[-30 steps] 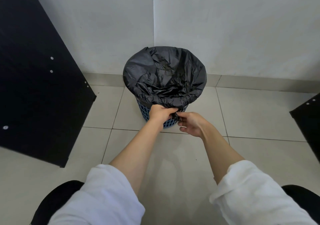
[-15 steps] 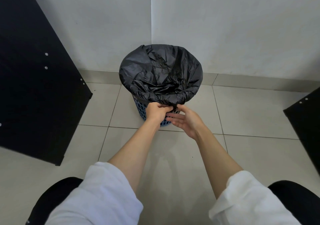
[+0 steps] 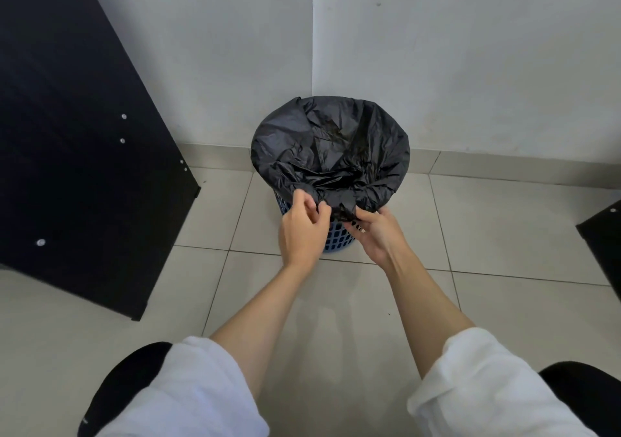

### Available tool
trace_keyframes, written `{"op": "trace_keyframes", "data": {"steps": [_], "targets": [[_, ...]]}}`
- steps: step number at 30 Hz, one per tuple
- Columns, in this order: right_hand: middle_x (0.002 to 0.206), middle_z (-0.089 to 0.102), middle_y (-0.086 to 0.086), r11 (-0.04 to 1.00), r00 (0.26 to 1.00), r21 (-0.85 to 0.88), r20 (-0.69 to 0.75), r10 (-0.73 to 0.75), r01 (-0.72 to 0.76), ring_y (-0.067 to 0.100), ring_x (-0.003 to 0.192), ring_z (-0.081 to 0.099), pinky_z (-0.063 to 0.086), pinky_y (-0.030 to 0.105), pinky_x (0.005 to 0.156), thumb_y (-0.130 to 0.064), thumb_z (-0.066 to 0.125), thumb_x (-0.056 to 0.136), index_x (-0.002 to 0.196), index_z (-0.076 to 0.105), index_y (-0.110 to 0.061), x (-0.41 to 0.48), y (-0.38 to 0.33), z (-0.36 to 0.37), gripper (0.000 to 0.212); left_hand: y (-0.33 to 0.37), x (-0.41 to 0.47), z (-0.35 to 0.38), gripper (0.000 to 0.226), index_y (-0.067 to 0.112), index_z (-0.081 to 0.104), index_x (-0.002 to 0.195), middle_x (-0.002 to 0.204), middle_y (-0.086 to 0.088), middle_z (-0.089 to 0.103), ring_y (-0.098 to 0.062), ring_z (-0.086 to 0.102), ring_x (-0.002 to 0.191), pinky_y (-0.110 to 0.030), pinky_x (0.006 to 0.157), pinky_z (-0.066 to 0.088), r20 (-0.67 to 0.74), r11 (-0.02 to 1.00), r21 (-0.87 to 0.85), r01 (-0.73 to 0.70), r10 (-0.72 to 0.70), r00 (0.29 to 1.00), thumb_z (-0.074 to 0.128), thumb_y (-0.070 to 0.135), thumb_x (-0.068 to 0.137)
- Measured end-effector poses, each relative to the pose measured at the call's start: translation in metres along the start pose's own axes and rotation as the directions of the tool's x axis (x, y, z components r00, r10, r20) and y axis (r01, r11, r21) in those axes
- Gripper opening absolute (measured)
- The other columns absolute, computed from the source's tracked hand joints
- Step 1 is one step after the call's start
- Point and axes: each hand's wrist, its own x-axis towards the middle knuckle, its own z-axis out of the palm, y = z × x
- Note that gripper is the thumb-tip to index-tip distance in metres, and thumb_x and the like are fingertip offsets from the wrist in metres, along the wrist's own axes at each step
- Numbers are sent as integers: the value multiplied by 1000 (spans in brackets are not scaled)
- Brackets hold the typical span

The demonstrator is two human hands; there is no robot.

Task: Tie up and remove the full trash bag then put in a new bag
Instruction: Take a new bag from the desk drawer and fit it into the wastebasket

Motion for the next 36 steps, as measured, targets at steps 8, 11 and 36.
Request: {"op": "trace_keyframes", "data": {"steps": [8,11,36], "targets": [[97,65,1,981,972,-190,-219,-83,41,12,85,57,47,24,72,14,50,85,112,55,-13,1,-5,10,38,-8,41,2,37,30,58,123,127,10,56,-12,33,134,-51,114,-10,452,783,402,-474,281,847,39,48,97],[100,63,6,973,936,-213,-318,-150,83,10,74,52,41,20,59,10,52,85,108,56,-14,4,3,18,34,-5,42,2,35,28,59,122,125,9,58,-10,31,134,-48,113,-17,456,856,319,-408,239,857,44,45,96],[93,65,12,961,877,273,-448,175,-52,22,82,62,50,33,92,-17,50,92,116,59,0,-5,-19,45,30,2,41,0,31,26,62,120,127,7,55,-8,24,138,-45,109,-25,480,935,214,-282,151,864,48,41,95]]}}
